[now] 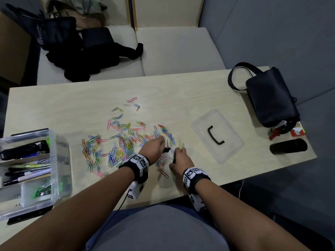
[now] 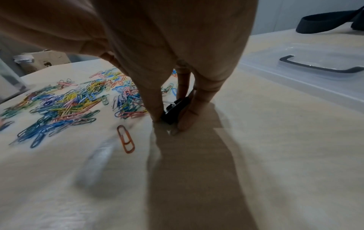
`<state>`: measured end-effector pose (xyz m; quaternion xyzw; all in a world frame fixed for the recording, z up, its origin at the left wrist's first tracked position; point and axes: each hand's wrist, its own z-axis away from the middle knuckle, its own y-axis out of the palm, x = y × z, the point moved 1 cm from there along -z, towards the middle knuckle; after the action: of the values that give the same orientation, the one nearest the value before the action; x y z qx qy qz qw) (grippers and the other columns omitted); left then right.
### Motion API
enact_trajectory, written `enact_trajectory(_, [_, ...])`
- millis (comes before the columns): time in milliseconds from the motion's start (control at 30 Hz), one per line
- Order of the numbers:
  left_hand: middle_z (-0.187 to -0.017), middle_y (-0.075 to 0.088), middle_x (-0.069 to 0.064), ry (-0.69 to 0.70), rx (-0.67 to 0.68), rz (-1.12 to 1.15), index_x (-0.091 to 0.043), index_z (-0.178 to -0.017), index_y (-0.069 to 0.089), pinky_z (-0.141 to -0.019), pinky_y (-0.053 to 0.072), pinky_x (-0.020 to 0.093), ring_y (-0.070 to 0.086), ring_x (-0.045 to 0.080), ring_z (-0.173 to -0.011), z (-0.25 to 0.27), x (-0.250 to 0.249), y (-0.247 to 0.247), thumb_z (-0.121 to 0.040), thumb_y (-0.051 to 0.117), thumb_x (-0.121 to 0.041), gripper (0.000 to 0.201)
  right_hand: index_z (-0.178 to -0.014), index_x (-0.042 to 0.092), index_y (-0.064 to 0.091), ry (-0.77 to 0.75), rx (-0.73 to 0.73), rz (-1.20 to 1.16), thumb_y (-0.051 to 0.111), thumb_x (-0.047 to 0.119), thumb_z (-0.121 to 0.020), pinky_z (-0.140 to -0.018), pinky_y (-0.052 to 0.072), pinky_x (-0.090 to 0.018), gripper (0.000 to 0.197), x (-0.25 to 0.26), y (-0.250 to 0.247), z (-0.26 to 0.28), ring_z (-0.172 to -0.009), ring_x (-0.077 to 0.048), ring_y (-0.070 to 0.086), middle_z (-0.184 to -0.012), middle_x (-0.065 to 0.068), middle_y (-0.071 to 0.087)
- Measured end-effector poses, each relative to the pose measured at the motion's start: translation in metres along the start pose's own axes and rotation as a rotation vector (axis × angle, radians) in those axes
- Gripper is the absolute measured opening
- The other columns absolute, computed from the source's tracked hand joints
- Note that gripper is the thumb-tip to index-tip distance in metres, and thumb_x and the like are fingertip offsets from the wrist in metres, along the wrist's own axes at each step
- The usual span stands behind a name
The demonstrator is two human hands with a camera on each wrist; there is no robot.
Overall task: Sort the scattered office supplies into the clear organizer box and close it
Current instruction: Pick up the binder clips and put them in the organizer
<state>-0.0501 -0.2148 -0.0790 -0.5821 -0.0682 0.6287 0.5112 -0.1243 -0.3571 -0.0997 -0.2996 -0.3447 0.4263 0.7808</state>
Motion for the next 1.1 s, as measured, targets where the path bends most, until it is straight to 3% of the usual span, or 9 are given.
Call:
enact_trajectory(233, [-0.073, 0.059, 0.015, -0.089, -0.076, 0.115, -0.011, -0.099, 0.042, -0.053, 0.035, 0.036, 0.054, 0.035, -0.062, 0.006, 0.008, -0.028, -0.104, 0.033, -0.028, 0.019, -0.098, 0.011, 0.037, -0.045, -0.007, -0.144, 0.069, 0.019, -0.079, -0.063, 0.043, -0.036, 0.038, 0.003, -0.014, -0.004, -0.076, -0.031, 0.055, -0.091, -0.011, 0.053])
enact_trajectory(367, [-0.076, 0.063, 0.007, -0.098, -0.096, 0.163, -0.015, -0.096, 0.045, -0.059, 0.041, 0.036, 0.057, 0.032, -0.067, 0.015, 0.014, -0.043, -0.103, 0.035, -0.03, 0.019, -0.112, 0.013, 0.043, -0.118, 0.001, -0.208, 0.064, 0.016, -0.088, -0.068, 0.047, -0.036, 0.032, 0.014, -0.025, -0.005, -0.08, -0.03, 0.061, -0.089, -0.01, 0.061])
enact_trajectory(433, [-0.076, 0.065, 0.001, -0.099, -0.107, 0.19, -0.017, -0.096, 0.046, -0.06, 0.041, 0.033, 0.058, 0.025, -0.068, 0.021, 0.017, -0.052, -0.104, 0.036, -0.032, 0.02, -0.12, 0.016, 0.05, -0.136, 0.001, -0.268, 0.062, 0.016, -0.091, -0.066, 0.046, -0.028, 0.031, 0.026, -0.033, -0.005, -0.079, -0.024, 0.061, -0.09, -0.006, 0.062])
enact_trajectory(500, [-0.076, 0.062, 0.002, -0.097, -0.128, 0.18, -0.018, -0.095, 0.046, -0.055, 0.035, 0.03, 0.055, 0.022, -0.066, 0.029, 0.02, -0.061, -0.104, 0.037, -0.035, 0.021, -0.107, 0.02, 0.059, -0.158, -0.023, -0.346, 0.063, 0.018, -0.091, -0.06, 0.046, -0.02, 0.016, 0.042, -0.041, -0.004, -0.069, -0.017, 0.059, -0.084, -0.001, 0.063])
enact_trajectory(633, [-0.076, 0.061, 0.007, -0.06, -0.173, 0.198, -0.016, -0.096, 0.05, -0.059, 0.038, 0.032, 0.055, 0.025, -0.068, 0.051, 0.027, -0.08, -0.103, 0.04, -0.035, 0.022, -0.071, 0.028, 0.051, -0.17, -0.04, -0.577, 0.064, 0.028, -0.087, -0.072, 0.058, -0.051, 0.02, 0.069, -0.048, -0.01, -0.073, -0.032, 0.068, -0.079, -0.009, 0.067])
enact_trajectory(700, [-0.075, 0.063, 0.006, -0.046, -0.188, 0.239, -0.017, -0.094, 0.052, -0.06, 0.04, 0.034, 0.056, 0.024, -0.067, 0.061, 0.033, -0.086, -0.102, 0.042, -0.035, 0.023, -0.069, 0.028, 0.051, -0.19, -0.026, -0.645, 0.062, 0.041, -0.087, -0.072, 0.057, -0.054, 0.025, 0.083, -0.046, -0.017, -0.075, -0.034, 0.07, -0.079, -0.011, 0.07])
enact_trajectory(833, [-0.073, 0.069, -0.002, -0.043, -0.201, 0.308, -0.022, -0.091, 0.055, -0.067, 0.049, 0.034, 0.064, 0.016, -0.069, 0.081, 0.046, -0.098, -0.101, 0.046, -0.034, 0.018, -0.084, 0.018, 0.058, -0.271, -0.023, -0.783, 0.05, 0.026, -0.1, -0.06, 0.05, -0.032, 0.02, 0.13, -0.056, 0.005, -0.077, -0.031, 0.072, -0.082, -0.011, 0.07])
enact_trajectory(933, [-0.077, 0.069, -0.003, -0.036, -0.237, 0.29, -0.019, -0.092, 0.058, -0.065, 0.048, 0.029, 0.064, 0.012, -0.071, 0.095, 0.053, -0.11, -0.1, 0.051, -0.03, 0.015, -0.095, 0.005, 0.06, -0.338, 0.004, -0.821, 0.054, 0.017, -0.1, -0.056, 0.051, -0.027, 0.015, 0.152, -0.056, 0.02, -0.063, -0.013, 0.066, -0.077, -0.006, 0.065])
enact_trajectory(1100, [-0.092, 0.064, 0.0, -0.058, -0.238, 0.153, -0.016, -0.098, 0.056, -0.068, 0.046, 0.031, 0.059, 0.018, -0.082, 0.109, 0.071, -0.125, -0.09, 0.066, -0.026, 0.016, -0.088, 0.008, 0.063, -0.431, 0.025, -0.739, 0.064, 0.011, -0.093, -0.071, 0.059, -0.03, 0.006, 0.16, -0.045, 0.022, -0.081, -0.022, 0.066, -0.086, -0.012, 0.065])
